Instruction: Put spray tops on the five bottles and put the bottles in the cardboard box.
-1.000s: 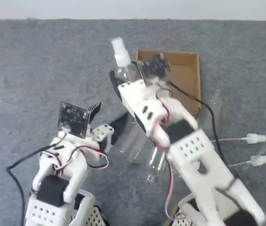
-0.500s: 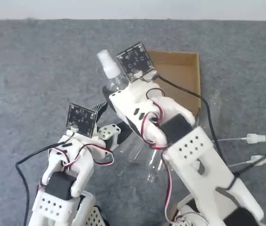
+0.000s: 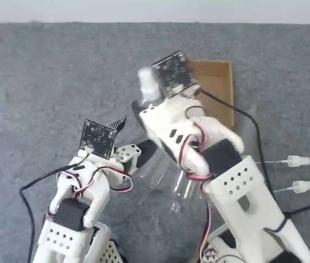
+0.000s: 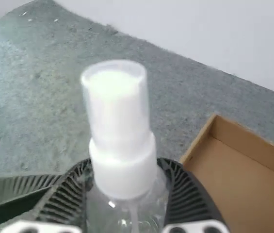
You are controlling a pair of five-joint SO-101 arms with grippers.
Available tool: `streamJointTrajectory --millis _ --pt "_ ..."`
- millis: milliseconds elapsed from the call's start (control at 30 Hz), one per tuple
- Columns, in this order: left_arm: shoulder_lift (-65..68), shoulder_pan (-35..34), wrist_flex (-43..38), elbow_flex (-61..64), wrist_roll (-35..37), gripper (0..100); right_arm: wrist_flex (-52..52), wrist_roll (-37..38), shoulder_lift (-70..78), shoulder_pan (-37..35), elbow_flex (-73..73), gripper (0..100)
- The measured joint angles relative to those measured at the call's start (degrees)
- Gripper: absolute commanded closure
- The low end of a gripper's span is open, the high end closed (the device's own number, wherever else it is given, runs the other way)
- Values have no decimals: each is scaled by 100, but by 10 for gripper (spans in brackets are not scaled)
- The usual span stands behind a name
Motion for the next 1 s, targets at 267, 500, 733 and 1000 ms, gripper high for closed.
streamJointTrajectory --millis 267,500,733,1000 --pt "9 -325 0 44 0 893 -1582 0 536 905 0 993" --pt "9 -765 -53 53 0 989 -3253 0 2233 1354 -44 993" --pt "9 -765 -114 149 0 988 -3974 0 4123 1670 -1125 993" --pt "9 -756 -255 202 0 988 -4097 0 5565 1662 -1969 993"
